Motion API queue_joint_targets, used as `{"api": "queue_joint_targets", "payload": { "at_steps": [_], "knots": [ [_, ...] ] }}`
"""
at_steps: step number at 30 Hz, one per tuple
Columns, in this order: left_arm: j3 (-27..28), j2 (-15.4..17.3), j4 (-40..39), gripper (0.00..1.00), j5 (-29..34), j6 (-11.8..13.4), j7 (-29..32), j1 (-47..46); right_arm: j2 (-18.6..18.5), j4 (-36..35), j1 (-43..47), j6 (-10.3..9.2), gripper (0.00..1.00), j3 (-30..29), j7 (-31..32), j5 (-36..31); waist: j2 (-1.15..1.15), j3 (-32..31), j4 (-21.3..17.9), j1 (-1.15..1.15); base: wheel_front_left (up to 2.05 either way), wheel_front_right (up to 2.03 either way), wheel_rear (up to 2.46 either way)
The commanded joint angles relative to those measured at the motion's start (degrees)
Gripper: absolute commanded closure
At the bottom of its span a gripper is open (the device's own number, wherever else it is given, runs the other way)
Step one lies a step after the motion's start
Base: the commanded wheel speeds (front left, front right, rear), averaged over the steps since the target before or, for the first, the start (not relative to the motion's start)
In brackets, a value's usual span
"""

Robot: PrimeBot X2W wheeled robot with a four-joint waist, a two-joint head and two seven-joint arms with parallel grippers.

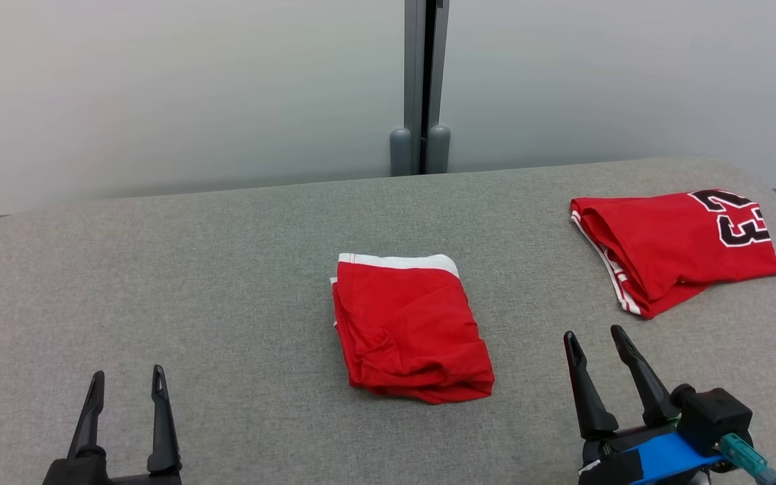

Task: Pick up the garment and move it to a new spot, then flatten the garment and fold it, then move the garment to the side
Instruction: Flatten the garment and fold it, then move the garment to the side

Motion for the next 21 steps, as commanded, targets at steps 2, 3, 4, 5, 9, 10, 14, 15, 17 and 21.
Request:
{"api": "queue_joint_targets", "payload": {
  "at_steps": [2,3,4,5,9,10,14,15,17,21],
  "knots": [
    [-0.21,0.12,0.08,0.00,0.03,0.20,-0.24,0.19,0.18,0.38,0.35,0.03,0.00,-0.14,-0.17,-0.34,-0.01,0.01,0.04,0.00,0.00,0.00,0.00],
    [-0.23,0.11,0.11,0.00,-0.02,0.23,-0.24,0.15,0.20,0.51,0.26,0.03,0.00,-0.23,-0.17,-0.42,-0.01,0.01,0.06,0.00,0.00,0.00,0.00],
    [-0.25,0.11,0.12,0.00,-0.05,0.28,-0.24,0.12,0.22,0.65,0.21,0.03,0.00,-0.31,-0.17,-0.51,-0.01,0.01,0.09,0.00,0.00,0.00,0.00],
    [-0.29,0.11,0.13,0.00,-0.08,0.33,-0.24,0.09,0.24,0.76,0.14,0.03,0.00,-0.37,-0.17,-0.60,-0.01,0.01,0.12,0.00,0.00,0.00,0.00],
    [-0.35,0.11,0.12,0.00,-0.12,0.43,-0.24,0.18,0.27,1.38,-0.08,0.03,0.00,-0.45,-0.17,-0.84,-0.01,0.05,0.30,0.00,0.00,0.00,0.00],
    [-0.31,0.12,0.12,0.00,-0.15,0.46,-0.24,0.19,0.27,1.59,-0.24,0.03,0.00,-0.44,-0.17,-0.99,-0.01,0.08,0.34,0.00,0.00,0.00,0.00],
    [-0.36,0.12,0.22,0.00,-0.28,0.53,-0.24,-0.04,0.28,2.97,-2.04,0.03,0.00,0.35,-0.17,-1.43,-0.01,0.29,0.65,0.00,0.00,0.00,0.00],
    [-0.43,0.12,0.27,0.00,-0.30,0.49,-0.24,-0.21,0.28,3.49,-2.84,0.03,0.00,0.71,-0.17,-1.52,-0.01,0.38,0.79,0.00,0.00,0.00,0.00],
    [-0.62,0.12,0.20,0.00,-0.29,0.51,-0.24,-0.54,0.24,4.79,-5.03,0.03,0.00,1.64,-0.17,-1.47,-0.01,0.67,1.02,0.00,0.00,0.00,0.00],
    [-1.35,0.08,0.00,0.00,-0.26,0.55,-0.24,-1.37,-0.30,9.16,-11.07,0.03,0.00,4.22,-0.18,-1.77,-0.01,1.85,1.99,0.00,0.00,0.00,0.00]
  ]
}}
